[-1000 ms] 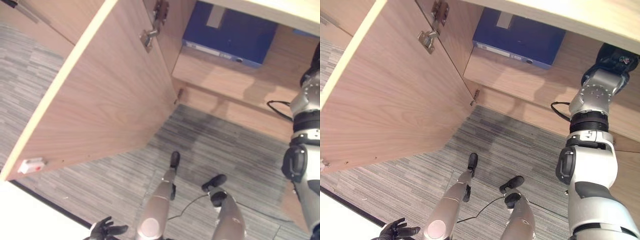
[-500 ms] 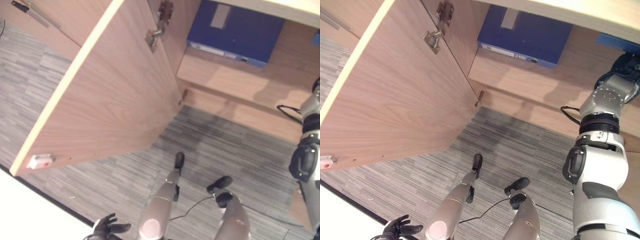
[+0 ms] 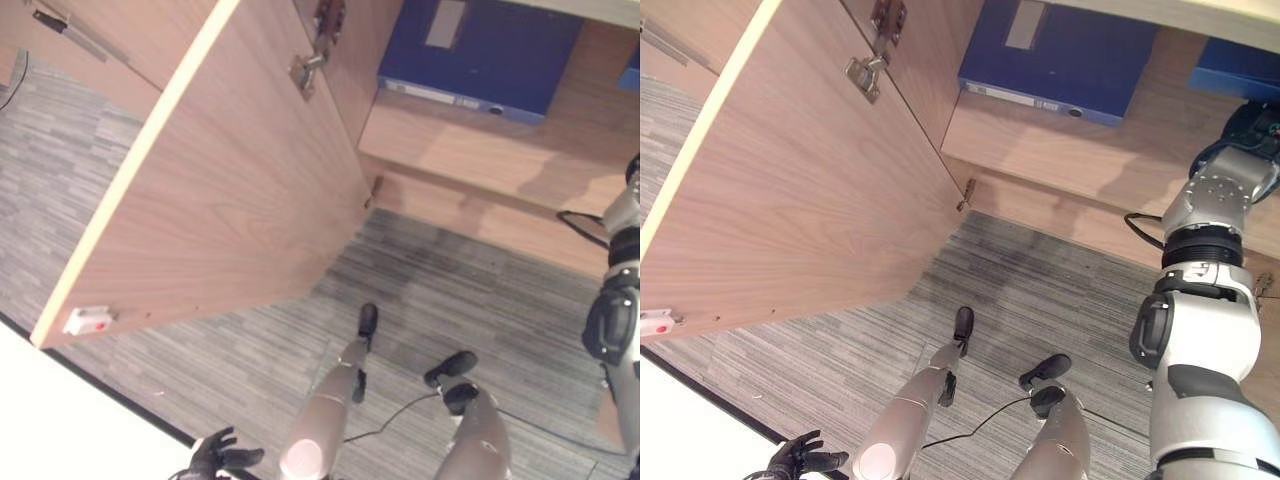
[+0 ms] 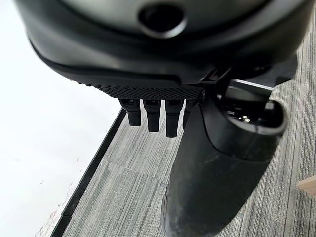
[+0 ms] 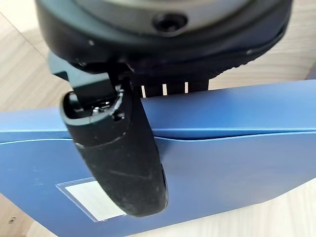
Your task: Put the empty folder in the office cabinet
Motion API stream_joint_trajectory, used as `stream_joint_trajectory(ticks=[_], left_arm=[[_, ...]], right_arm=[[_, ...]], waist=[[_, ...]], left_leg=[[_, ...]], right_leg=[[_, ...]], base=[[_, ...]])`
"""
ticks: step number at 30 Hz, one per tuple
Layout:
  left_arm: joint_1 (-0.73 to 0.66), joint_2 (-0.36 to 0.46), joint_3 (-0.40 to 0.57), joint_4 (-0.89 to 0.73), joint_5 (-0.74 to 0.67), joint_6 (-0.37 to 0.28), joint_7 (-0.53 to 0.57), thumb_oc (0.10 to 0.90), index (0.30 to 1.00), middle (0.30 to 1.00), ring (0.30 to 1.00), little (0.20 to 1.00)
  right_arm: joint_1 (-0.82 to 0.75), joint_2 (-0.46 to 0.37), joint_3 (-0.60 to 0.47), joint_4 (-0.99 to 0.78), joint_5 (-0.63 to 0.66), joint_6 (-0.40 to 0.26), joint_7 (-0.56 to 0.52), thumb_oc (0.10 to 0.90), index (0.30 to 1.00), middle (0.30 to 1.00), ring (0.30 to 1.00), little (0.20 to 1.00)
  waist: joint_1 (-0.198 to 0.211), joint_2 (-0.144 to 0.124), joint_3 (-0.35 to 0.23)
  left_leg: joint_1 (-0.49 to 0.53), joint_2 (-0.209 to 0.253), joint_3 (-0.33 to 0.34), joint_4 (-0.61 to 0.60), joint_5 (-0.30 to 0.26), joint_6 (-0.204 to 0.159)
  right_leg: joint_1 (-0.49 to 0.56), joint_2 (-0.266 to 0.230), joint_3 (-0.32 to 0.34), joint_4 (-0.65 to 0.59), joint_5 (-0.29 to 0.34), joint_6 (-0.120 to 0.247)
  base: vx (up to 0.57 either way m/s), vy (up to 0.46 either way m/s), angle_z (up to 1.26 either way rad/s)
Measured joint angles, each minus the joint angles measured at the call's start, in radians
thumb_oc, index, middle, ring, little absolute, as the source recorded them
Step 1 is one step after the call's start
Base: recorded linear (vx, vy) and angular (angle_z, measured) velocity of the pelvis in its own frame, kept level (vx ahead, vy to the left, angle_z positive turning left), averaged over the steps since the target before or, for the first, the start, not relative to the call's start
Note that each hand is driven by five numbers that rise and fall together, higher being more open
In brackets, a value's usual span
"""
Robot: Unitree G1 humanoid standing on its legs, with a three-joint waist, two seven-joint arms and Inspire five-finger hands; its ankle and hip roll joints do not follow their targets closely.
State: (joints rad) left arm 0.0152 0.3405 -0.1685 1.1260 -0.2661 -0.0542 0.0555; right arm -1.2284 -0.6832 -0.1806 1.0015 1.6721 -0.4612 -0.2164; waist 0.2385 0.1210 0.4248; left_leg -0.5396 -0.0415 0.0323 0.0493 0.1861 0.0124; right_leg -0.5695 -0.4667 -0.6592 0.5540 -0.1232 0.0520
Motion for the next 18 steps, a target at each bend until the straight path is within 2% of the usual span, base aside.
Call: stream_joint_trajectory(ticks=[5, 9, 18], left_arm=[[0.001, 0.002, -0.018, -0.004, -0.002, 0.000, -0.001, 0.800, 0.900, 0.900, 0.900, 0.900], [0.002, 0.002, -0.026, -0.027, -0.002, 0.003, -0.002, 0.800, 0.900, 0.900, 0.900, 0.900], [0.003, 0.002, -0.036, -0.038, -0.003, 0.002, -0.002, 0.800, 0.900, 0.900, 0.900, 0.900]], right_arm=[[-0.022, -0.005, 0.048, 0.068, -0.001, 0.056, 0.004, 0.800, 0.900, 0.900, 0.900, 0.900], [-0.029, -0.007, 0.037, 0.123, -0.002, 0.064, -0.001, 0.800, 0.900, 0.900, 0.900, 0.900], [-0.029, -0.009, 0.000, 0.124, -0.002, 0.052, -0.038, 0.800, 0.900, 0.900, 0.900, 0.900]], waist=[[0.004, 0.000, 0.000], [0.001, 0.000, 0.000], [-0.018, 0.002, 0.001]], left_leg=[[-0.011, -0.001, 0.010, 0.000, 0.003, 0.002], [0.001, -0.001, 0.012, -0.003, 0.004, 0.003], [0.002, 0.002, 0.015, -0.003, 0.007, 0.003]], right_leg=[[-0.021, -0.002, 0.014, 0.005, 0.001, -0.002], [-0.012, -0.001, 0.017, 0.001, 0.003, -0.003], [-0.014, 0.002, 0.019, 0.001, 0.005, -0.006]], base=[[-0.01, 0.000, -0.03], [0.00, 0.000, 0.00], [0.00, 0.000, 0.00]])
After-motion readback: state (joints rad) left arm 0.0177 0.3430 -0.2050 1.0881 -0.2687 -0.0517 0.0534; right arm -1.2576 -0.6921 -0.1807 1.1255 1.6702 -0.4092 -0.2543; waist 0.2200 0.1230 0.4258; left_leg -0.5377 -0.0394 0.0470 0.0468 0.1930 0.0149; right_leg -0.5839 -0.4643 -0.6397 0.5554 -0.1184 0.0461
